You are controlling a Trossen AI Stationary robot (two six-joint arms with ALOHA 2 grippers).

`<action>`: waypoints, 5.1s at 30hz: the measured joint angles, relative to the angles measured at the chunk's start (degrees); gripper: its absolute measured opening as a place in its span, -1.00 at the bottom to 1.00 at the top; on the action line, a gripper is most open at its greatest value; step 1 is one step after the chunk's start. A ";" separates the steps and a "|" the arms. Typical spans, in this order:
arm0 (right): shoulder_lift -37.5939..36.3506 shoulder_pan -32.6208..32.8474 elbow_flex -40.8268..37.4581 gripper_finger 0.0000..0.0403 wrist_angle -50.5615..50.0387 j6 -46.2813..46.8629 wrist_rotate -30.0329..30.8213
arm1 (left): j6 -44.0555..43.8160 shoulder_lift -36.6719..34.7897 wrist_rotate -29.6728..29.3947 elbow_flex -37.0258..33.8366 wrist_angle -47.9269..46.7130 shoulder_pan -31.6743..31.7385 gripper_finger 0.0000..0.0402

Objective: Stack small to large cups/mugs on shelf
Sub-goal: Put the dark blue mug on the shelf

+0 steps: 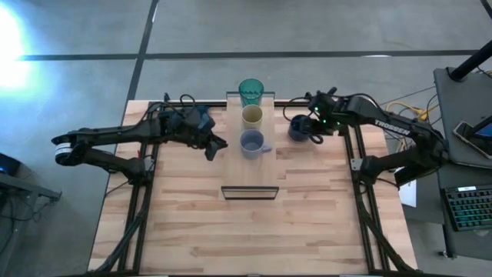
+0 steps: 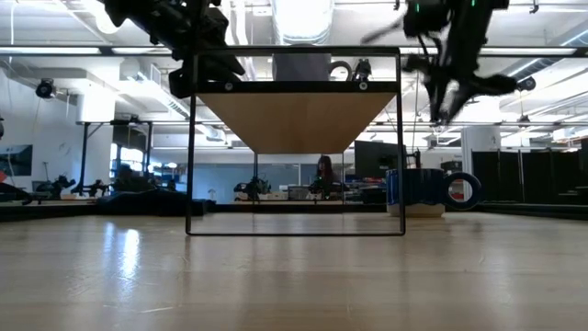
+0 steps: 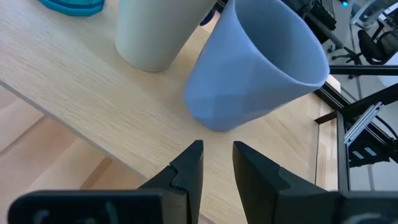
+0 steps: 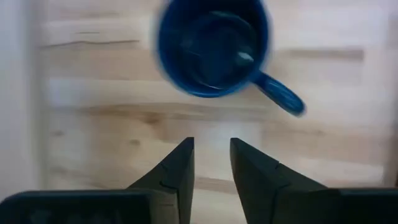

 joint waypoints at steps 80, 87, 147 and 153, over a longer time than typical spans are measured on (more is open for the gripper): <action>17.68 -15.11 -6.40 -0.90 10.71 -13.19 1.67 | -1.60 0.00 0.03 -3.06 0.00 0.00 -0.64; 16.49 -14.37 -5.80 -0.89 9.81 -14.99 1.48 | -1.62 0.00 0.02 -3.08 0.00 0.00 -0.64; 33.97 35.09 59.44 -0.89 -23.90 -0.94 3.07 | -1.57 0.02 -0.09 -3.08 -0.28 0.00 -0.64; 36.29 35.03 61.00 -0.89 -24.18 -0.97 3.52 | -1.53 0.02 -0.07 -3.08 -0.37 0.00 -0.64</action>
